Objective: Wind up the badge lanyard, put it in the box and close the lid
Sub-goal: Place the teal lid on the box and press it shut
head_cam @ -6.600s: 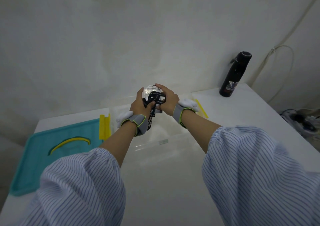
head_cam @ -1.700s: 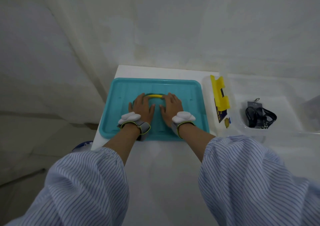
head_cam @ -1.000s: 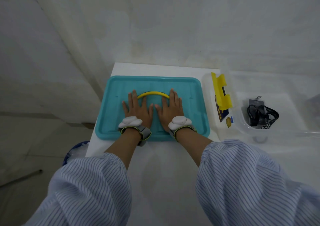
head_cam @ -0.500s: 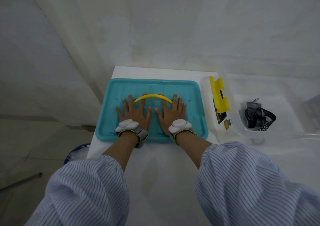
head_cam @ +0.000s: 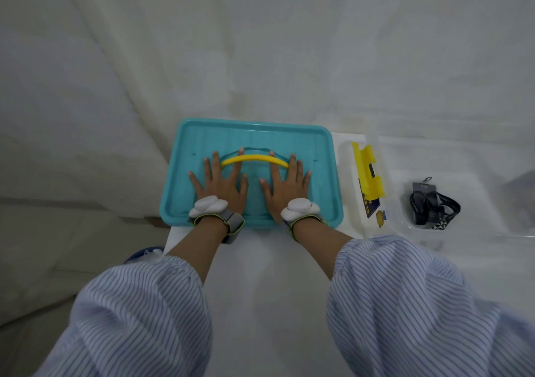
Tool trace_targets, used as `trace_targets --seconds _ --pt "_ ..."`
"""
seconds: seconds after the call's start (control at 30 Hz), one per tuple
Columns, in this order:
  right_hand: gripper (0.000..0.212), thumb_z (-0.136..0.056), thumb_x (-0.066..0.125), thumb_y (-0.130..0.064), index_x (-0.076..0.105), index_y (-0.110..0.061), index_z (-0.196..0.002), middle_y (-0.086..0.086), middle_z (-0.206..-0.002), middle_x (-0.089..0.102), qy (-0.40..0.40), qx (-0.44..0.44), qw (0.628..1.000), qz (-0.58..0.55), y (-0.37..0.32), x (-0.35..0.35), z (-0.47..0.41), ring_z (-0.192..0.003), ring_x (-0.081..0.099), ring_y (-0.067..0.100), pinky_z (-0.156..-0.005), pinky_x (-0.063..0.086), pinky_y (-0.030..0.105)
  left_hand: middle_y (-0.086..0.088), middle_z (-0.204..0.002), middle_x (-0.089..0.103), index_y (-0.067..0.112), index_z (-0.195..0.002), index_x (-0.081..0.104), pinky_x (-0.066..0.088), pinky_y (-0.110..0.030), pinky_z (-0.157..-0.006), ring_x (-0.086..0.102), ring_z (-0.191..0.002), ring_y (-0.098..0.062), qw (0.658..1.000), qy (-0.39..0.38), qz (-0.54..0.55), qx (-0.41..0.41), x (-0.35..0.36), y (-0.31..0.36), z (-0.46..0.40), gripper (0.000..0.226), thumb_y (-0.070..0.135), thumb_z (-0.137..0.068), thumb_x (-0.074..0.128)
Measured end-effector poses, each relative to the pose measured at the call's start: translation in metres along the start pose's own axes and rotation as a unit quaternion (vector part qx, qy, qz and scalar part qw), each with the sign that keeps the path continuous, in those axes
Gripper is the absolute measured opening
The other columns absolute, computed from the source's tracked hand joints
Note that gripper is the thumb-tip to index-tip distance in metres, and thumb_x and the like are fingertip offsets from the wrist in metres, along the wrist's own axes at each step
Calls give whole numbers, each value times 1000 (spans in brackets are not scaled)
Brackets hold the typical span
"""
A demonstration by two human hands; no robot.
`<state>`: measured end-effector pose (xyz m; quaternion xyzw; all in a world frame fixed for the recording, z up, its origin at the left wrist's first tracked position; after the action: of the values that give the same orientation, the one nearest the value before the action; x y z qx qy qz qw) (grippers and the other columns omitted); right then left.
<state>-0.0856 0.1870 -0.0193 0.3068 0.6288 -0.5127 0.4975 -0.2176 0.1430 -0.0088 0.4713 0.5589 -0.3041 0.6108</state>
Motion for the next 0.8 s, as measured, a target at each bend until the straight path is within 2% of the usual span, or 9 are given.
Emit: trace_targets --seconds 0.8 --pt "58 -100 24 -47 -2 -33 -151 18 -159 -8 46 -47 998 -3 -52 -109 -8 -147 -6 37 -118 -5 54 -7 -160 5 48 -144 0 -5 -59 -116 1 -147 -30 997 71 7 -25 -110 13 -7 49 44 -99 18"
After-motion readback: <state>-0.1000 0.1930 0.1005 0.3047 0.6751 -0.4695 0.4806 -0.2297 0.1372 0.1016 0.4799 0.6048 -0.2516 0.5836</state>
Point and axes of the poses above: each hand's wrist, its own z-axis away from the middle knuckle, its own x-axis out of the palm, y = z × x, the point moved 5 cm from there along -z, towards the middle knuckle
